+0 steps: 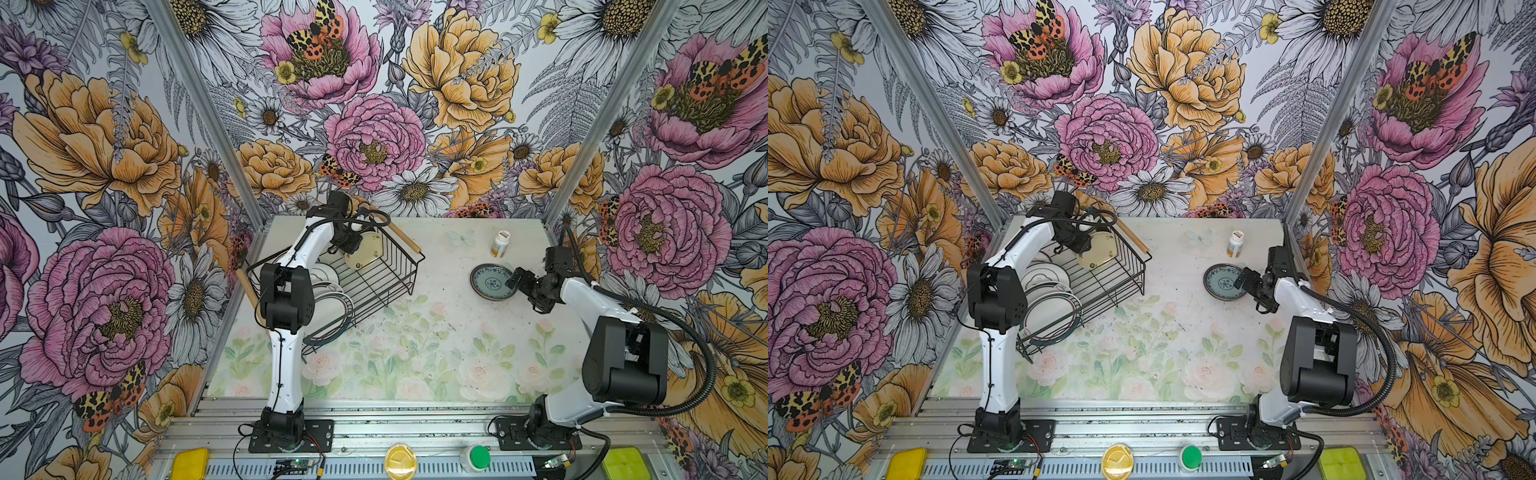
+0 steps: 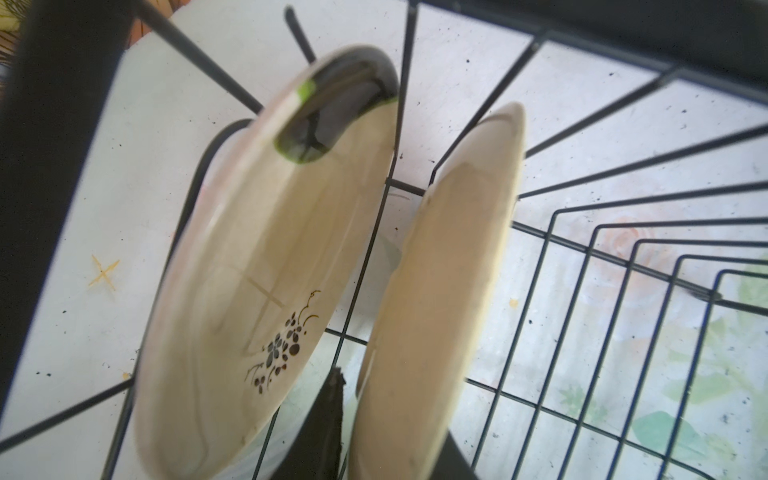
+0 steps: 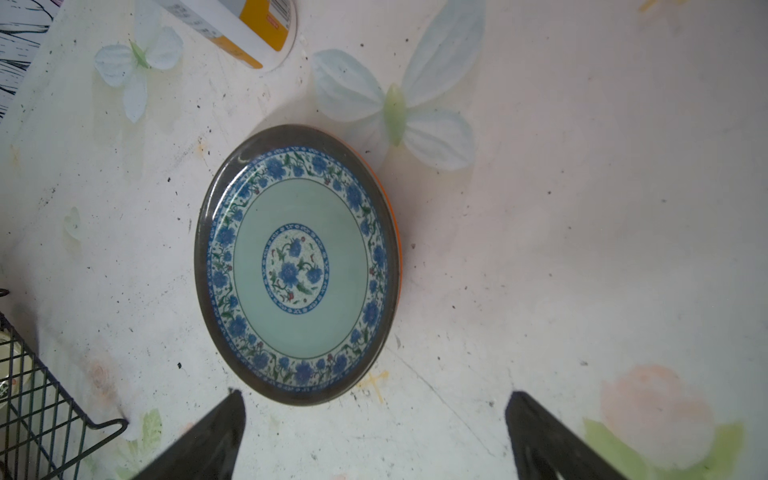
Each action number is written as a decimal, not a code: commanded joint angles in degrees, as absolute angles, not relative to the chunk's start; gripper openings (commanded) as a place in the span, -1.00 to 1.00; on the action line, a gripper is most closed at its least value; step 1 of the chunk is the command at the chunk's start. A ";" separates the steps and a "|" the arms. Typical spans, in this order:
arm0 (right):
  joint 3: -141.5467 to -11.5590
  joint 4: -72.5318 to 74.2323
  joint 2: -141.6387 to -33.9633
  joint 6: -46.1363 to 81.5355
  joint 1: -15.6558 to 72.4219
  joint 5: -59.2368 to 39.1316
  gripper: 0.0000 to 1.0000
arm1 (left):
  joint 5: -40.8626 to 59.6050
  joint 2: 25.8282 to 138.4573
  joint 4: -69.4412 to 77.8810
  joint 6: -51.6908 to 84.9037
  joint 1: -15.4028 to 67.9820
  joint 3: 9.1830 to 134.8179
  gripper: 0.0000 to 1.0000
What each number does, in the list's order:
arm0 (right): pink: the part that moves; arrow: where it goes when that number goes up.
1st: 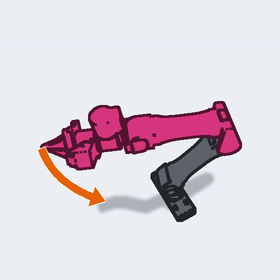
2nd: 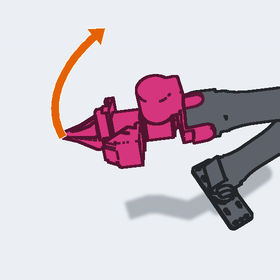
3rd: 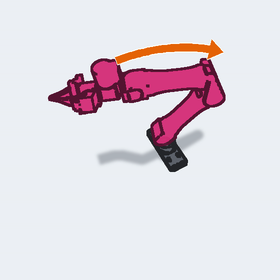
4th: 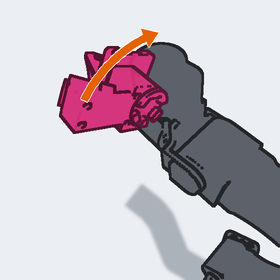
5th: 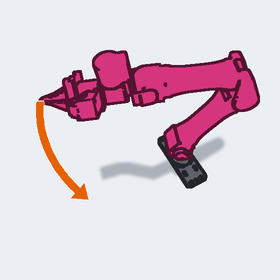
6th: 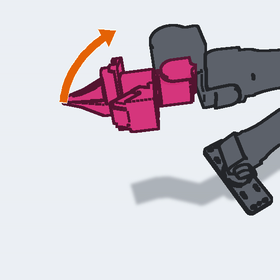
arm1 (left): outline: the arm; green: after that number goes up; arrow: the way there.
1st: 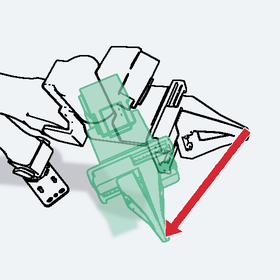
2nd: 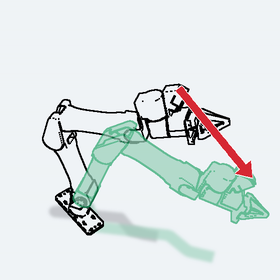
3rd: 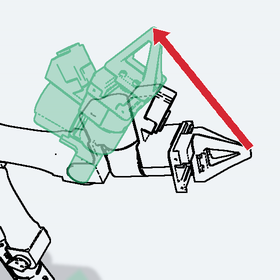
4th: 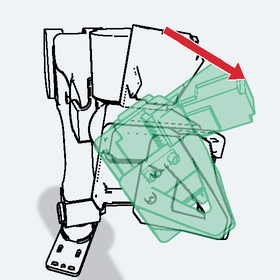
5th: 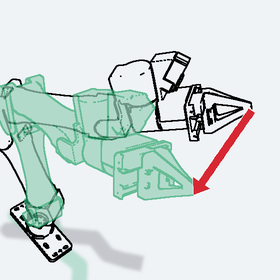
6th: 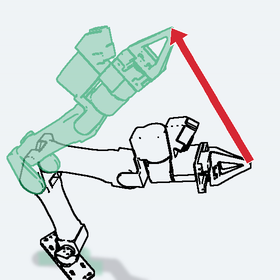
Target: Unload the plates from the dish rack
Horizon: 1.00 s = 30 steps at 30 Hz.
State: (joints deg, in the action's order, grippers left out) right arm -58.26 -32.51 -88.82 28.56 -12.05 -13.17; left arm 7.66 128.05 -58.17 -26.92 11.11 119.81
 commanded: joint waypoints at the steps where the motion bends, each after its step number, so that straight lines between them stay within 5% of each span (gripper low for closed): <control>1: -57.76 -32.26 -86.92 27.81 -12.49 -12.64 0.99 | 9.13 127.88 -58.78 -27.64 11.36 120.47 -0.59; 17: -57.73 -32.26 -86.48 27.76 -12.96 -13.27 0.99 | 8.82 127.13 -58.80 -27.80 11.29 119.54 -0.99; 30: -57.74 -32.26 -86.31 27.96 -13.02 -13.63 0.99 | 9.48 123.32 -58.81 -27.13 11.68 118.09 -1.00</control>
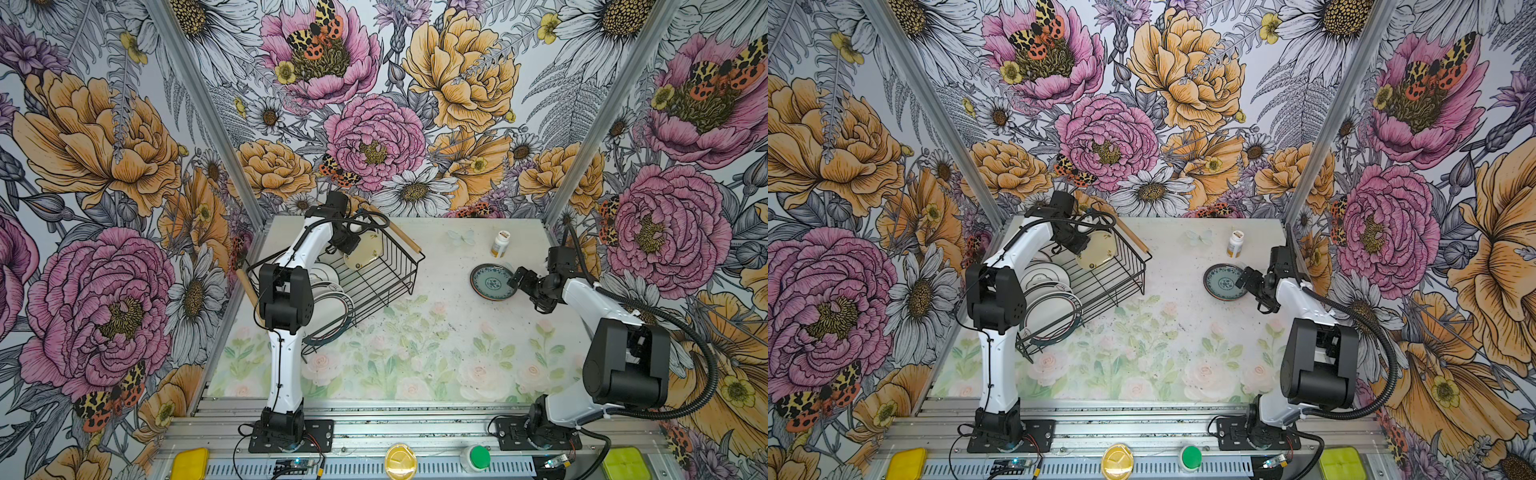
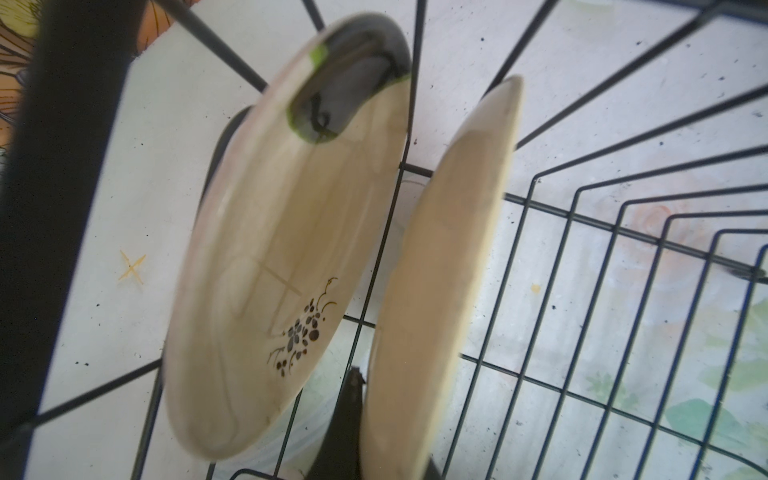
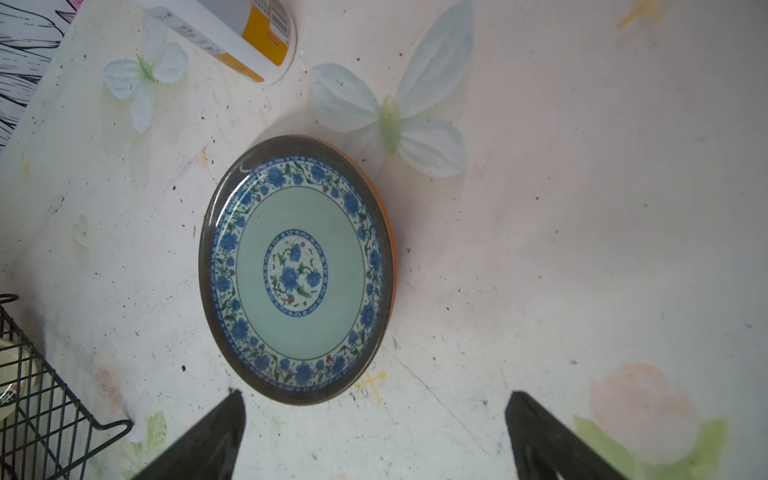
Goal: Unload the plates from the dish rack
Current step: 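Close the left gripper on the cream plate and lift it from the rack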
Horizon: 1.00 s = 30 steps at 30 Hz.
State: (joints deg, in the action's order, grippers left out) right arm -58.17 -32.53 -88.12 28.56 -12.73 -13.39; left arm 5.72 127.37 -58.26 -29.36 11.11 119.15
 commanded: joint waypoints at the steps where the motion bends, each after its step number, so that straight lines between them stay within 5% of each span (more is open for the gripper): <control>1: -57.74 -32.26 -86.31 27.96 -13.01 -13.62 0.99 | 9.68 122.99 -58.80 -27.20 11.71 117.94 -1.00; 18: -58.10 -32.17 -86.47 28.08 -13.14 -13.62 0.99 | 13.80 116.14 -58.80 -26.27 11.95 116.73 -1.00; 30: -59.83 -32.17 -85.29 28.30 -13.39 -13.91 0.99 | 3.60 103.87 -58.56 -23.48 12.51 117.28 -1.00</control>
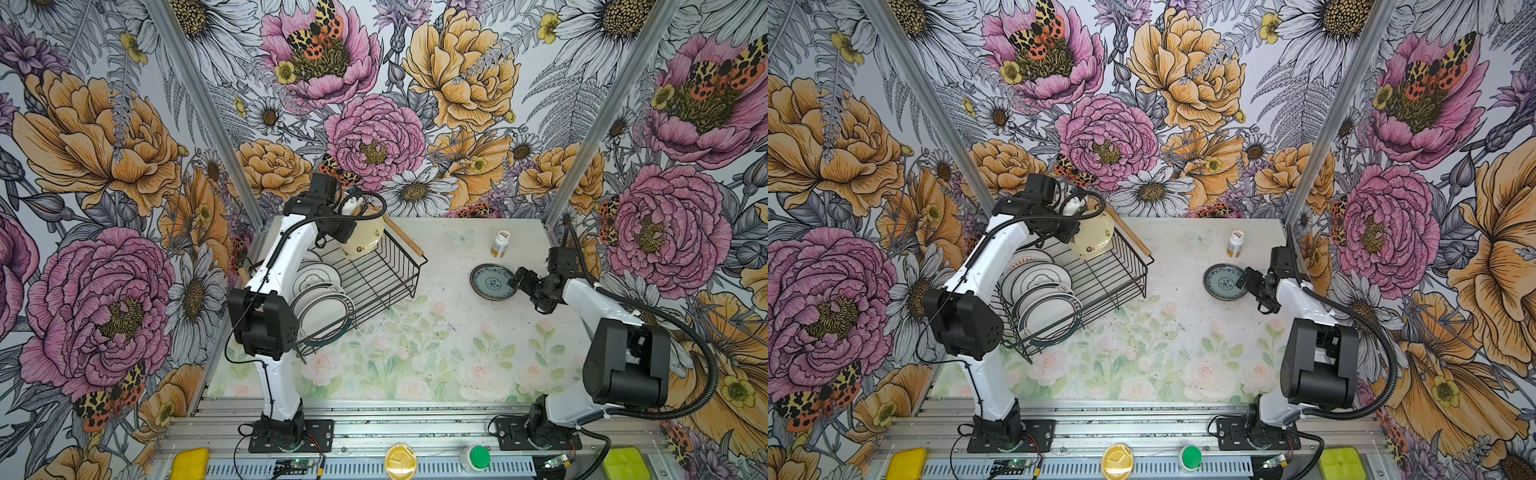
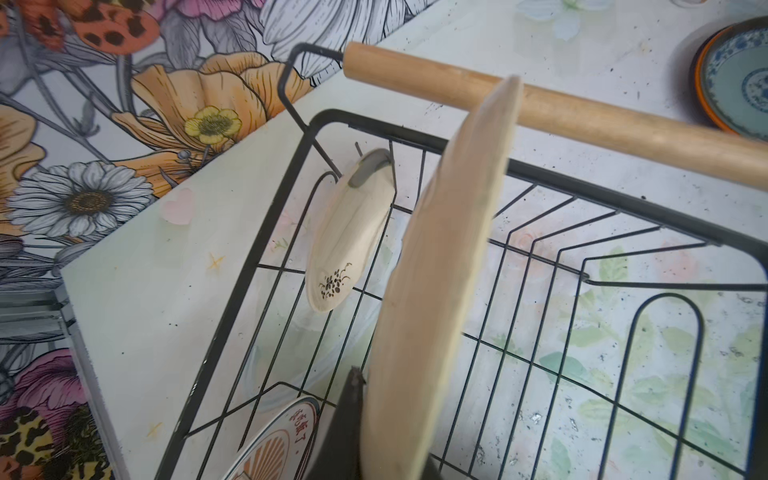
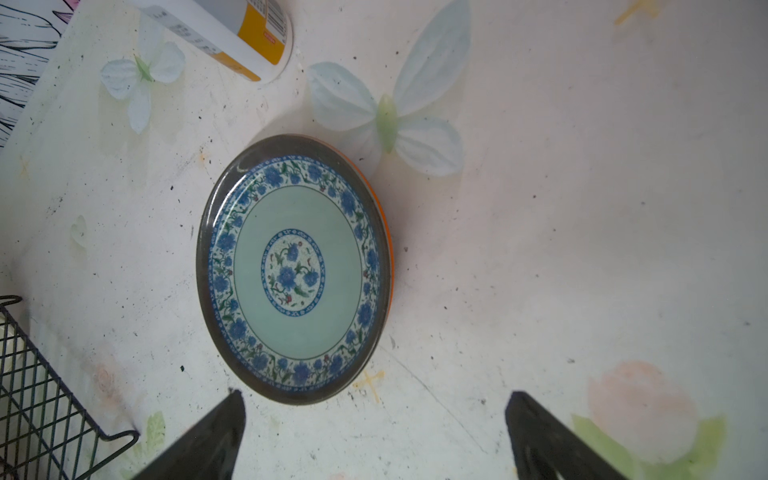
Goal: Unload the plates from the dish rack
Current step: 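Close the left gripper on the cream plate and lift it from the rack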
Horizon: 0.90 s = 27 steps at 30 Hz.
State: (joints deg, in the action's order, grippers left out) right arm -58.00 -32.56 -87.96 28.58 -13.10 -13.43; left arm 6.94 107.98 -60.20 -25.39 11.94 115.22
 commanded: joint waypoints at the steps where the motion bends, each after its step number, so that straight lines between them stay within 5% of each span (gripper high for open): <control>1: -59.97 -32.17 -84.88 28.27 -13.41 -13.58 0.99 | 1.94 101.71 -58.11 -23.22 12.80 117.41 -1.00; 6: -60.13 -32.17 -81.59 28.12 -13.45 -8.66 0.99 | -6.80 95.17 -53.81 -20.71 13.68 116.99 -1.00; 14: -56.07 -28.81 -72.96 29.83 -13.26 -2.28 0.99 | -2.65 84.39 -46.30 3.44 14.40 109.28 -1.00; 27: -42.19 -18.66 -57.20 32.19 -11.65 -11.93 0.99 | 6.30 69.72 -13.28 52.07 25.39 67.20 -1.00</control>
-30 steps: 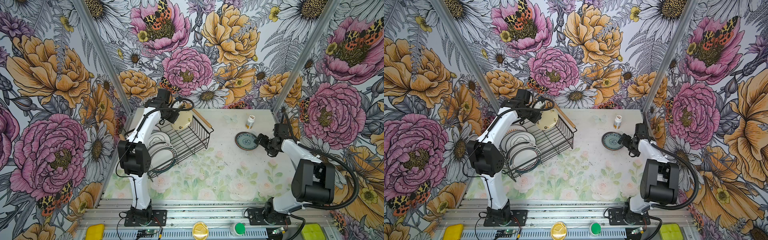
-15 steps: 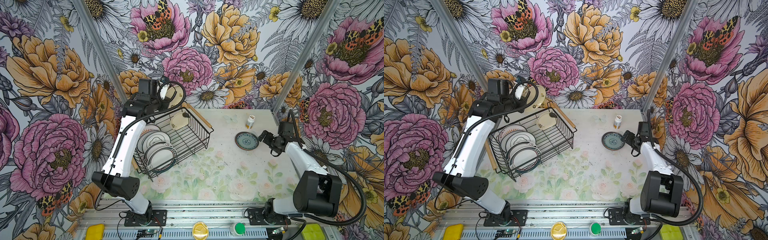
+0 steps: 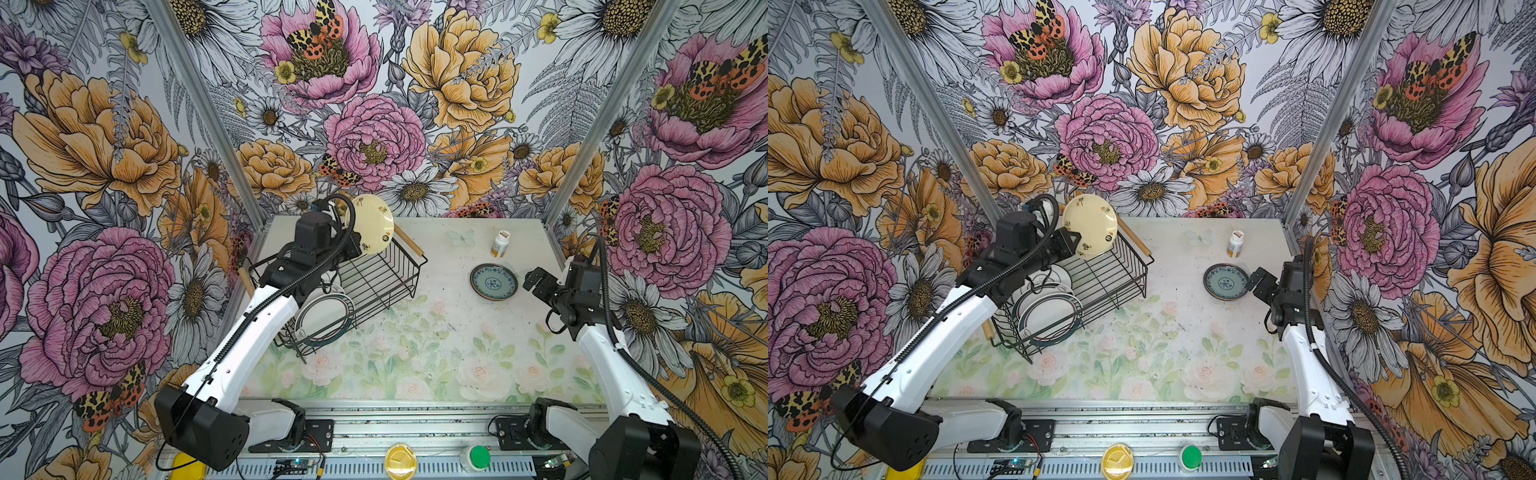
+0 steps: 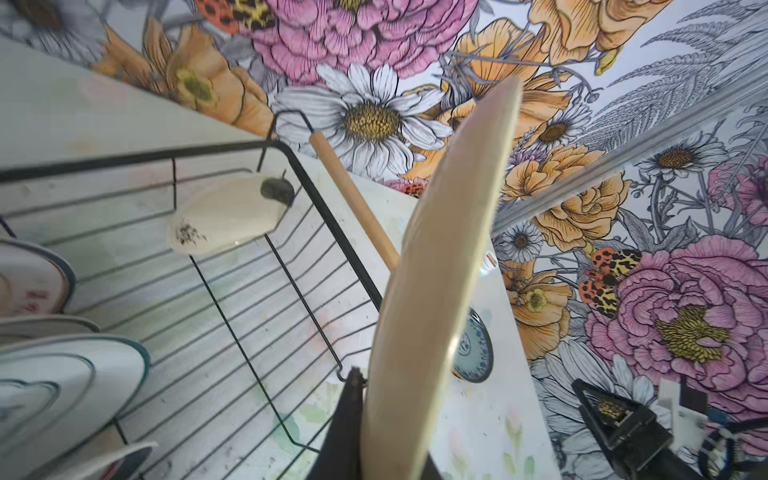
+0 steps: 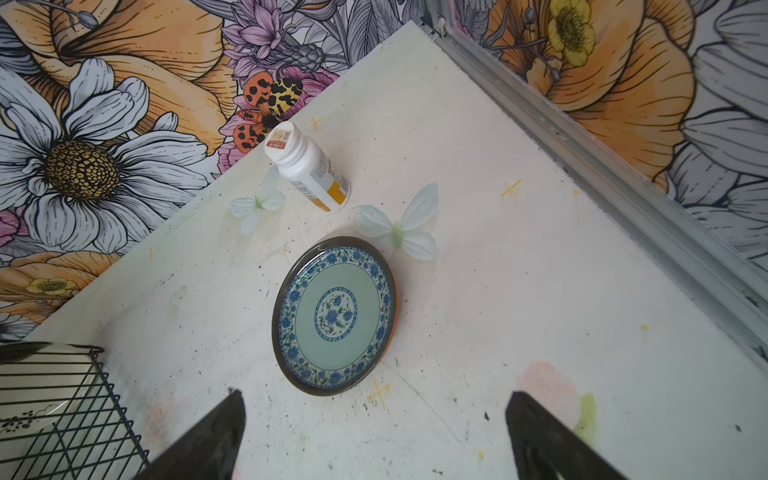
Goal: Unload the plates from the dish rack
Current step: 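Close the left gripper on the cream plate and lift it from the rack, then carry the cream plate toward the right gripper while the right grasps its rim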
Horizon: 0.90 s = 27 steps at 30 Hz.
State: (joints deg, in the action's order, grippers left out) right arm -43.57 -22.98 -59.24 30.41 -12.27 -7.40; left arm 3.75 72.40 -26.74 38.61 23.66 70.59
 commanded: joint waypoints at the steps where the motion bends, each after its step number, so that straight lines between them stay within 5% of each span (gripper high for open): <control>1: -41.70 -18.15 -56.69 32.61 -11.68 -13.84 0.99 | 6.67 69.77 -11.10 53.68 26.36 65.75 -1.00; 16: -38.83 -5.34 -52.97 43.31 -9.59 -45.88 0.99 | 17.29 84.09 9.34 64.11 35.80 63.46 -1.00; 27: -40.83 6.70 -58.62 48.96 -1.30 -46.32 0.98 | 22.93 94.06 15.04 67.68 39.84 68.59 -1.00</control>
